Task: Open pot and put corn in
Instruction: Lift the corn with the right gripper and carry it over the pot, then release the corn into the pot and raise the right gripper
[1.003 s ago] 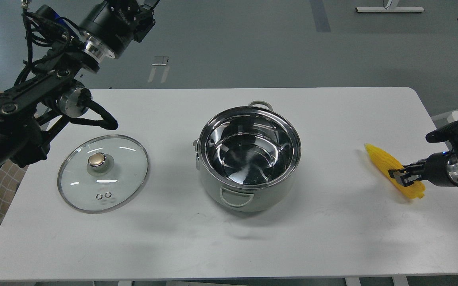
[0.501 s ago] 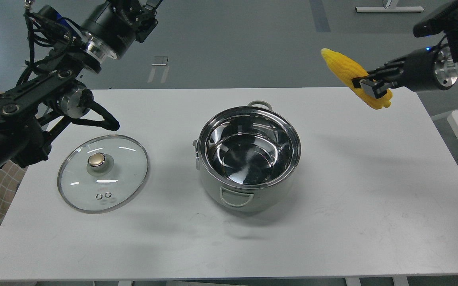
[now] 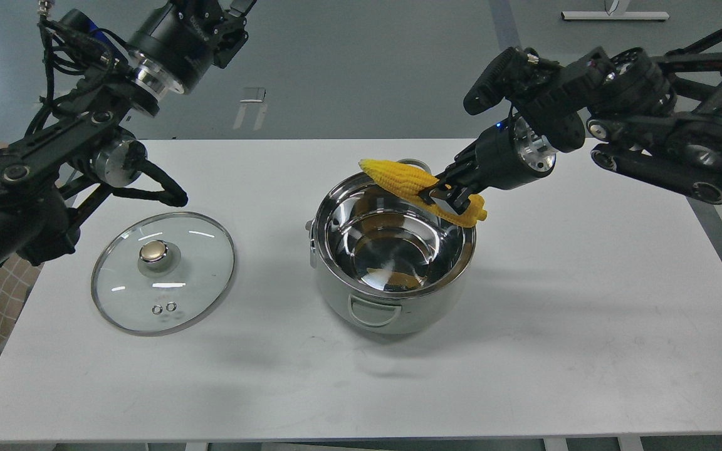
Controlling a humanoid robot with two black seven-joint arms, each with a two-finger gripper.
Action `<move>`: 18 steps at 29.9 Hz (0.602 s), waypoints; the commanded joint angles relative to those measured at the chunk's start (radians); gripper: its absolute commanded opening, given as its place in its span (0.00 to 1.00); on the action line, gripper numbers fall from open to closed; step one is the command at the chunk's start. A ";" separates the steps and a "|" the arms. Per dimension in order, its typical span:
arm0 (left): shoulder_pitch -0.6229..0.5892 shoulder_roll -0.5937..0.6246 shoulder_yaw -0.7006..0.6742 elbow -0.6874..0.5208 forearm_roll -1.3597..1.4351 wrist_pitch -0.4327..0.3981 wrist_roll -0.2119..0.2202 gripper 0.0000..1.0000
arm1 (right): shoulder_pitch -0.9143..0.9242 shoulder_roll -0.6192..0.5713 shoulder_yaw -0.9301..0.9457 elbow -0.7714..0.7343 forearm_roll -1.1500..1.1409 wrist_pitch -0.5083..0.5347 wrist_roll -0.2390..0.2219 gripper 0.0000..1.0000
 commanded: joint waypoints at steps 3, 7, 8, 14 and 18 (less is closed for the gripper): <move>0.001 0.000 -0.002 0.000 0.000 0.000 0.000 0.97 | -0.040 0.067 -0.007 -0.053 0.005 -0.004 0.000 0.38; 0.003 -0.005 -0.002 0.000 0.000 0.000 0.000 0.97 | -0.057 0.073 -0.012 -0.056 0.017 -0.004 0.000 0.58; 0.003 -0.005 -0.002 0.000 0.000 0.000 0.000 0.97 | -0.059 0.073 -0.013 -0.054 0.029 -0.003 0.000 0.61; 0.004 -0.007 0.000 0.000 0.001 0.000 0.000 0.97 | -0.068 0.069 -0.013 -0.054 0.056 -0.004 0.000 0.80; 0.004 -0.008 0.000 0.000 0.001 0.000 0.000 0.97 | -0.068 0.066 -0.004 -0.065 0.060 -0.007 0.000 0.84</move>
